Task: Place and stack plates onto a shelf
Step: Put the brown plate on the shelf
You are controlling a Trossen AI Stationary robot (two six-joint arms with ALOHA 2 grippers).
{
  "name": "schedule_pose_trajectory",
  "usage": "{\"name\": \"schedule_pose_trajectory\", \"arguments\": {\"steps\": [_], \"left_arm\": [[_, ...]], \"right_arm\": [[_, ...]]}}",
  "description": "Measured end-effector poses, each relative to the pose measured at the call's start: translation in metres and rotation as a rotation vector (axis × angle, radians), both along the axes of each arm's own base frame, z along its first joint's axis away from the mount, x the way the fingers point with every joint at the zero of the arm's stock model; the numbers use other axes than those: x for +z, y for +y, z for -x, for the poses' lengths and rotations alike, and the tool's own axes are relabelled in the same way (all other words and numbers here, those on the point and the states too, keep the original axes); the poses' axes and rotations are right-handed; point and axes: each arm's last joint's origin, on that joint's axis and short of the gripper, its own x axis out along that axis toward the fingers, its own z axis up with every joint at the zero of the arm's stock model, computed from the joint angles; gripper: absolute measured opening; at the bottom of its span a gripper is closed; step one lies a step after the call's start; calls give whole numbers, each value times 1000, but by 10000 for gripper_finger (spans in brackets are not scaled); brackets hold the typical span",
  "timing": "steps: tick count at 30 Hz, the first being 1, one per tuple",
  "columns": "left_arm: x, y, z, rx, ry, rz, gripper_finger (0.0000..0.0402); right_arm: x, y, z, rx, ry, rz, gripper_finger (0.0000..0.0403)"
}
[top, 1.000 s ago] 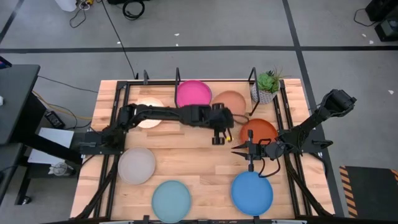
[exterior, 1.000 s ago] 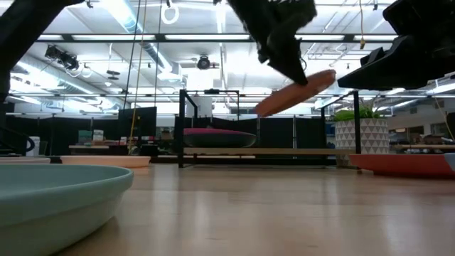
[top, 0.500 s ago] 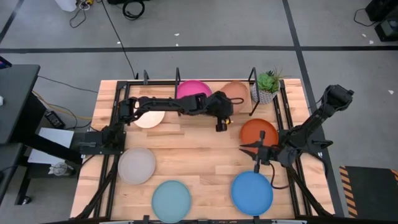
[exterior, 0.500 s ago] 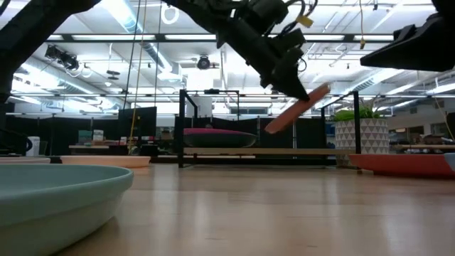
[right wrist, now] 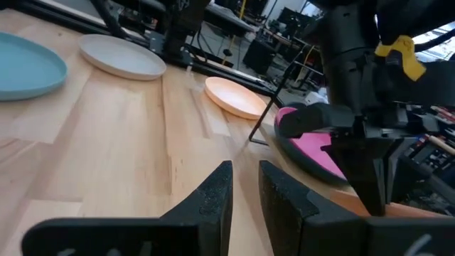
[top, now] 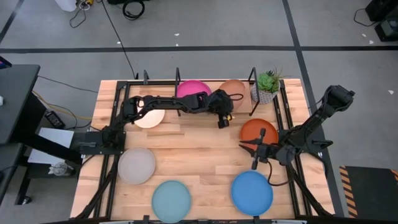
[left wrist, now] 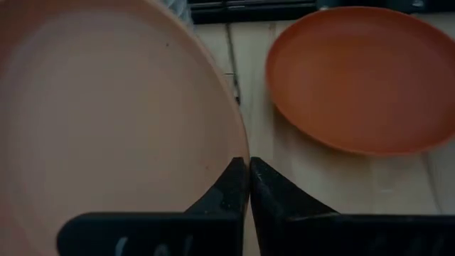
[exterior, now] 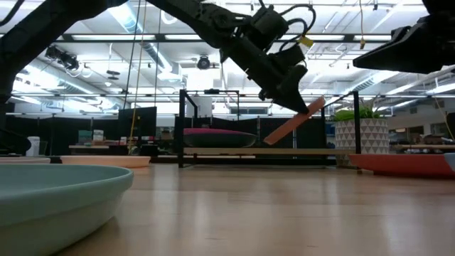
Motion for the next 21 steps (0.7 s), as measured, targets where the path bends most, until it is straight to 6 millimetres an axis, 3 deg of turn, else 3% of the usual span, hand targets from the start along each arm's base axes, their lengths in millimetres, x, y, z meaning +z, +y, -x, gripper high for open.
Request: {"name": "schedule_pose_trajectory", "arguments": {"steps": [8,16,21], "left_arm": [[0,5,2,37,5,40,15],[-2,4,3,-19,49,-28,17],[-2,5,3,8,59,-63,49]], "right_arm": [[0,-6,-5,4,10,-12,75],[-1,-8,-7,13,15,-20,75],[-1,-7,-7,11,12,-28,75]]}}
